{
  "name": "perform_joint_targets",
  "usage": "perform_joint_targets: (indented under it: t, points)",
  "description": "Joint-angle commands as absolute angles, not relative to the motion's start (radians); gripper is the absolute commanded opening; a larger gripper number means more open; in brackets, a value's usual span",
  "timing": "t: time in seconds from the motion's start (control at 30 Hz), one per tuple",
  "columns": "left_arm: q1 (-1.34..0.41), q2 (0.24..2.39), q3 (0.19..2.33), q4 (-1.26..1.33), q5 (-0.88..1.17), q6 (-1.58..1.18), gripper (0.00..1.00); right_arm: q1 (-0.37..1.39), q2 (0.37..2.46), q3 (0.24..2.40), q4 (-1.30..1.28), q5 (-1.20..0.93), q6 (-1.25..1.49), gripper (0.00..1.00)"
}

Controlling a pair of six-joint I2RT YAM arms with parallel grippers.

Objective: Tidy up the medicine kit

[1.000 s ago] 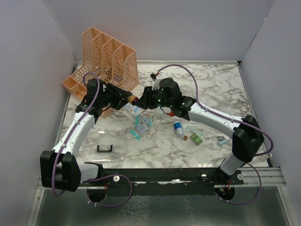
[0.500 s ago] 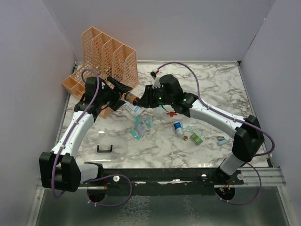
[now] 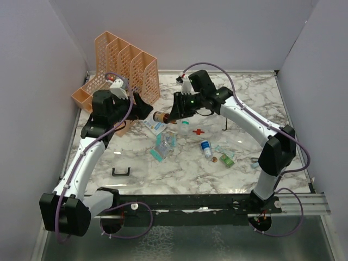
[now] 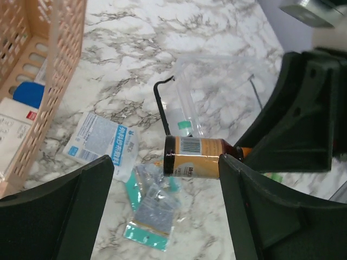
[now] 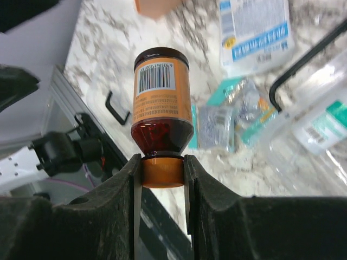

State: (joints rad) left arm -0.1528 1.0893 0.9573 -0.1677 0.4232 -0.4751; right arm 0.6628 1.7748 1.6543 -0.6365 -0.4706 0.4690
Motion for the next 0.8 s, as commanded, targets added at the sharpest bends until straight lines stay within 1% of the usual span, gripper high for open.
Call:
perform_joint_targets:
  t: [0.0, 0.17, 0.23, 0.33, 0.53, 0.67, 0.77]
  points:
    - [-0.238, 1.076, 0.926, -0.137, 0.562, -0.029, 0.8, 0.648, 1.795, 1.702, -0.838, -0.581, 0.391, 0.07]
    - [-0.397, 1.054, 0.855, -0.2, 0.541, 0.331, 0.86, 0.647, 1.789, 1.702, -0.882, -0.612, 0.368, 0.07]
    - [-0.432, 1.066, 0.843, -0.235, 0.558, 0.428, 0.86, 0.646, 1.784, 1.699, -0.893, -0.608, 0.364, 0.07]
    - [-0.44, 1.083, 0.834, -0.261, 0.604, 0.52, 0.86, 0.645, 1.772, 1.689, -0.899, -0.605, 0.36, 0.07]
    - [-0.447, 1.108, 0.834, -0.273, 0.626, 0.637, 0.85, 0.646, 1.752, 1.663, -0.904, -0.622, 0.353, 0.07]
    - [-0.461, 1.125, 0.833, -0.311, 0.691, 0.696, 0.82, 0.646, 1.743, 1.669, -0.919, -0.643, 0.338, 0.07]
    - [-0.471, 1.126, 0.817, -0.314, 0.699, 0.715, 0.8, 0.646, 1.743, 1.675, -0.933, -0.67, 0.323, 0.07]
